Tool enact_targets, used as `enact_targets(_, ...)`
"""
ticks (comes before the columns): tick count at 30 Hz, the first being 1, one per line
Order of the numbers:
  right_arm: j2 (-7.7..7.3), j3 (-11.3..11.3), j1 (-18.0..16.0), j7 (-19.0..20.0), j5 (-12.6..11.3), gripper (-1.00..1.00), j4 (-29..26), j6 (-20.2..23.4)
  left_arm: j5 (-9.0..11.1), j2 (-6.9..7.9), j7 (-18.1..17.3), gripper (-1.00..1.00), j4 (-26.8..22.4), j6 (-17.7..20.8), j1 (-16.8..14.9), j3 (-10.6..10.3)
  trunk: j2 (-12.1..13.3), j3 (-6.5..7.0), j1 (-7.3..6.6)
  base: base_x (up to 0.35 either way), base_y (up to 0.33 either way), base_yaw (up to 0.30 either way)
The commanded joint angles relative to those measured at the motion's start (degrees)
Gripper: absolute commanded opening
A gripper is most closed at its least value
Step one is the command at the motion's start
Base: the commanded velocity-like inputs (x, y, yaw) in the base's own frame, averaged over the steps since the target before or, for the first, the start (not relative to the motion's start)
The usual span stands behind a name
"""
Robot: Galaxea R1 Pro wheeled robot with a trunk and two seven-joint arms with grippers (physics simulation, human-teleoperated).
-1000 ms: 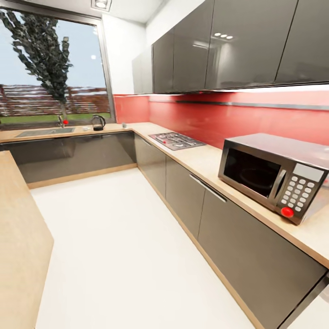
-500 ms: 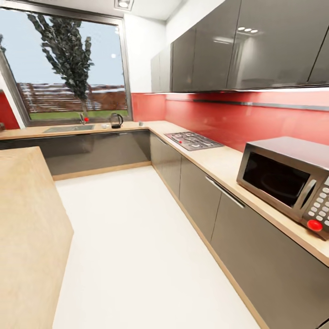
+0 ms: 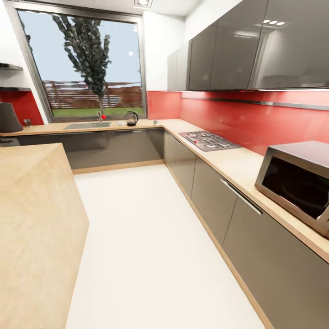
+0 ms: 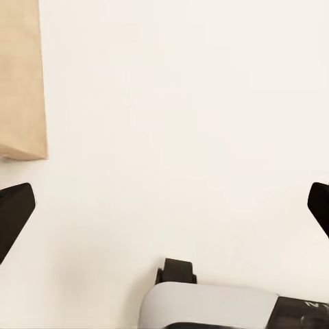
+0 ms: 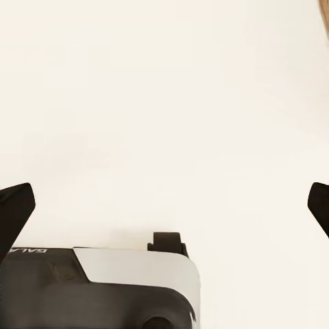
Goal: Set up a coffee station on the kitchen countertop: keep the coffee maker on the countertop, move the bottle of coffee from the kitchen shelf to the counter next to the coffee maker, place a paper coffee filter on top of the coffee maker, put the saucer next to the coffee maker with the coffee cup on the saucer, and place the electric kettle next to the coffee maker.
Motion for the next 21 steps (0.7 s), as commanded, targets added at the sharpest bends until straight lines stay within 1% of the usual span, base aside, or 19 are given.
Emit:
enact_targets(1,-0.01,0.01,-0.01,-0.03,0.06,1.00,0.00,-0.15,0.25,0.02,0.05,1.00,0.07,-0.17,-0.05,-0.04,0.38,0.06,-0.23,0.000,0.000,0.211)
enact_targets(15,-0.01,-0.06,-0.01,-0.04,0.06,1.00,0.01,-0.15,0.30,0.06,0.05,1.00,0.08,-0.12,-0.05,-0.04,6.00,1.67,-3.30,0.000,0.000,0.203)
enact_targets(21,-0.01,-0.13,-0.01,-0.04,0.06,1.00,0.01,-0.15,0.31,0.06,0.10,1.00,0.07,-0.10,-0.05,0.05,8.40,2.45,-4.62,0.000,0.000,0.136)
